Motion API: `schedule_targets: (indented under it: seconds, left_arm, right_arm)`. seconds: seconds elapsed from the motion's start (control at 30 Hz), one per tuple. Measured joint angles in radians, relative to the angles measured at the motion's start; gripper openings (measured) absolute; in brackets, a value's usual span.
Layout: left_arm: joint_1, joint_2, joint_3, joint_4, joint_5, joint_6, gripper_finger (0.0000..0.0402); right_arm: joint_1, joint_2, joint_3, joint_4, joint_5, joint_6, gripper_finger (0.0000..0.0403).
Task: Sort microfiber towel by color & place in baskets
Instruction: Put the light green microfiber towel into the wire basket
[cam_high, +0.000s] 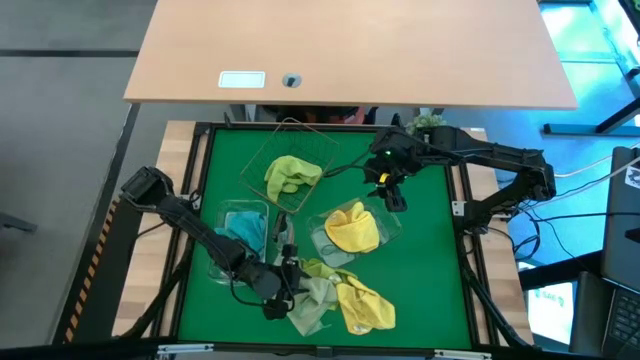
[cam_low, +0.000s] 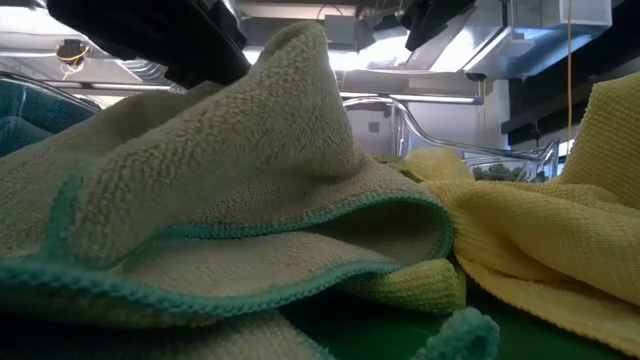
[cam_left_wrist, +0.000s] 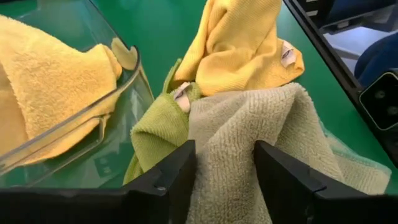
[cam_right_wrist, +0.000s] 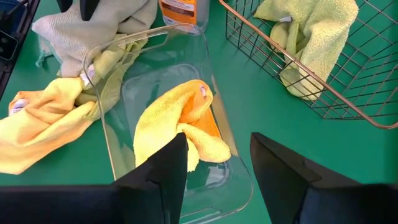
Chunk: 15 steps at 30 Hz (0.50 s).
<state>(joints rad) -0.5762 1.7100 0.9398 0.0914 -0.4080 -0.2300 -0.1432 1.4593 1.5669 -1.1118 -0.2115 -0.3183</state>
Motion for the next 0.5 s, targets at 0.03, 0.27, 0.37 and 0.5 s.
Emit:
schedule_targets:
  seconds: [0.03,0.27,0.37,0.5]
  left_arm:
    - [0.0,0.0,0.0,0.0,0.0,-0.009,0.0149]
    - [0.0,-0.007,0.0,0.0,0.011,-0.163,0.0037]
    - [0.0,-0.031,0.0,0.016,0.014,-0.227,0.0008]
    - [0.001,-0.079,0.0,0.063,0.002,-0.277,0.0005]
  right_arm:
    - [0.0,0.0,0.0,0.0,0.0,0.0,0.0172]
    - [-0.002,0.0,0.0,-0.001,0.0,-0.009,0.0172]
    - [-0.002,0.0,0.0,0.0,0.001,-0.029,0.0172]
    - [-0.002,0.0,0.0,0.002,0.001,-0.03,0.0172]
